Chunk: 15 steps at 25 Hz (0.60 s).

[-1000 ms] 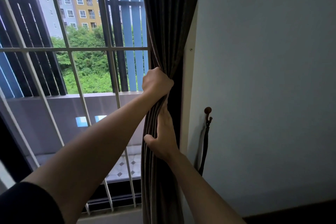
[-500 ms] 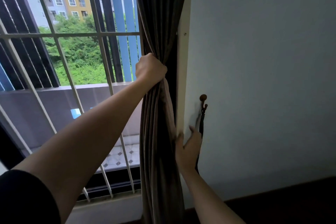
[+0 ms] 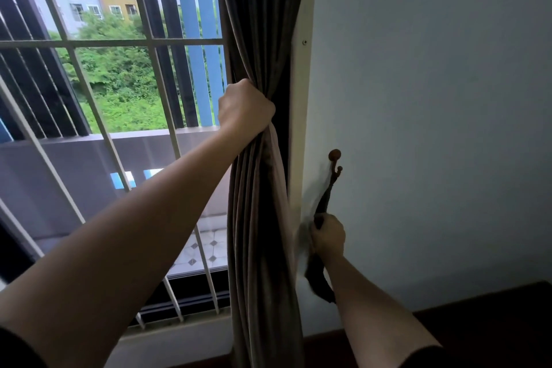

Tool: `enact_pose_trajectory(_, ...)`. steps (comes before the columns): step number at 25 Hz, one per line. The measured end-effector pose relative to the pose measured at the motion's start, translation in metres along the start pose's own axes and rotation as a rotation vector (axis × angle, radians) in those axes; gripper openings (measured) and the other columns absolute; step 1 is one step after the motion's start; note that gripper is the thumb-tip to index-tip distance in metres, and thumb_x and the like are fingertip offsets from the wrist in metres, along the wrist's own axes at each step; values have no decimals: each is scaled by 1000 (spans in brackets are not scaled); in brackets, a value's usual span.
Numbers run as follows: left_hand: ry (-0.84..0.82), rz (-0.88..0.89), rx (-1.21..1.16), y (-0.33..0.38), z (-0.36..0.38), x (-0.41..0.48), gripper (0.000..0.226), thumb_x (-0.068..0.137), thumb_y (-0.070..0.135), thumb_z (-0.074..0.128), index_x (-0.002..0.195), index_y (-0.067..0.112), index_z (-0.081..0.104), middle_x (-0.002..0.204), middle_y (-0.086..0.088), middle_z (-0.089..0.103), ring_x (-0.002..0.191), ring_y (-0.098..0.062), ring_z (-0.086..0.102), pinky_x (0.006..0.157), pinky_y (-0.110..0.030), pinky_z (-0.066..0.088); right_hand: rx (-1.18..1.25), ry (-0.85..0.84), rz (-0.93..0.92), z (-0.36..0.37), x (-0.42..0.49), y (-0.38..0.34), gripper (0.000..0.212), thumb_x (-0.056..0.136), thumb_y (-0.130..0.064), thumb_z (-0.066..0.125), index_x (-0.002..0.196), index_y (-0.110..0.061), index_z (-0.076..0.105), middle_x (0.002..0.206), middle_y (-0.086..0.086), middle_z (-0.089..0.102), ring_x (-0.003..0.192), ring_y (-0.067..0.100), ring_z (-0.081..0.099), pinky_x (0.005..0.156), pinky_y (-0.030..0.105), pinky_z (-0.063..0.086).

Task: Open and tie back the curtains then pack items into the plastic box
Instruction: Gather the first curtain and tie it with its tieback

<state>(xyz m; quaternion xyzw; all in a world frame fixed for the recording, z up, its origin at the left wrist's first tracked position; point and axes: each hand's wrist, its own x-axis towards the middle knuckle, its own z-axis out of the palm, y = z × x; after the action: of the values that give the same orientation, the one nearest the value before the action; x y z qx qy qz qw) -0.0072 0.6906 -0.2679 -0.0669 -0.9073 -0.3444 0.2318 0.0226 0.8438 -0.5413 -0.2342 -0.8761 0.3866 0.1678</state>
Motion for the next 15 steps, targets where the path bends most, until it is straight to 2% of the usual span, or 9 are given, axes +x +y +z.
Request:
enact_pose_trajectory(2,-1,-3,-1,2,1,0,5,80,12,53,83,8,54,77,-6,49,77,-28,47,60,-29,37,169,131,23,-7,-18,-8,18,83,-14,59,101,-10,59,95,5,64,92,28,62,74,27,43)
enact_pose_trajectory(5,-7,-8,-9,2,4,0,5,81,11,53,80,8,51,71,-5,46,76,-26,47,54,-27,34,386,184,73,-32,-49,-33,54,82,-12,64,130,-11,39,87,-3,60,82,24,62,73,29,44)
enact_pose_trajectory(6,-14,-6,-20,2,4,1,5,81,10,53,78,8,50,73,-6,47,77,-27,48,53,-27,34,460,145,135,-45,-53,-41,61,80,-13,65,134,-10,37,84,-3,60,79,21,61,74,31,45)
enact_pose_trajectory(7,-19,-1,-30,2,4,1,5,80,10,53,76,8,50,75,-6,49,77,-27,49,53,-27,35,530,71,176,-61,-54,-50,59,78,-13,67,132,-7,43,82,-1,62,78,20,62,75,34,49)
enact_pose_trajectory(9,-30,9,-37,2,3,1,5,78,9,52,75,8,49,77,-7,50,76,-28,50,55,-28,36,634,-110,206,-92,-52,-64,41,75,-12,71,114,-5,61,84,8,69,81,25,66,78,38,55)
enact_pose_trajectory(10,-36,12,-36,3,3,1,4,78,8,52,75,8,49,78,-8,50,76,-28,50,57,-29,37,662,-163,195,-107,-52,-72,34,74,-13,72,107,-5,65,86,11,70,81,27,67,76,37,55)
enact_pose_trajectory(12,-53,11,-42,4,3,0,2,78,7,52,76,7,50,72,-6,48,76,-28,50,60,-29,38,688,-218,154,-128,-59,-90,32,73,-17,74,102,-6,67,90,14,70,82,29,68,70,33,53)
enact_pose_trajectory(15,-77,10,-47,7,3,1,4,77,5,51,74,6,51,65,-3,44,75,-27,49,53,-26,35,759,-284,104,-130,-86,-124,26,73,-17,75,96,-8,68,90,16,70,78,29,67,64,31,53)
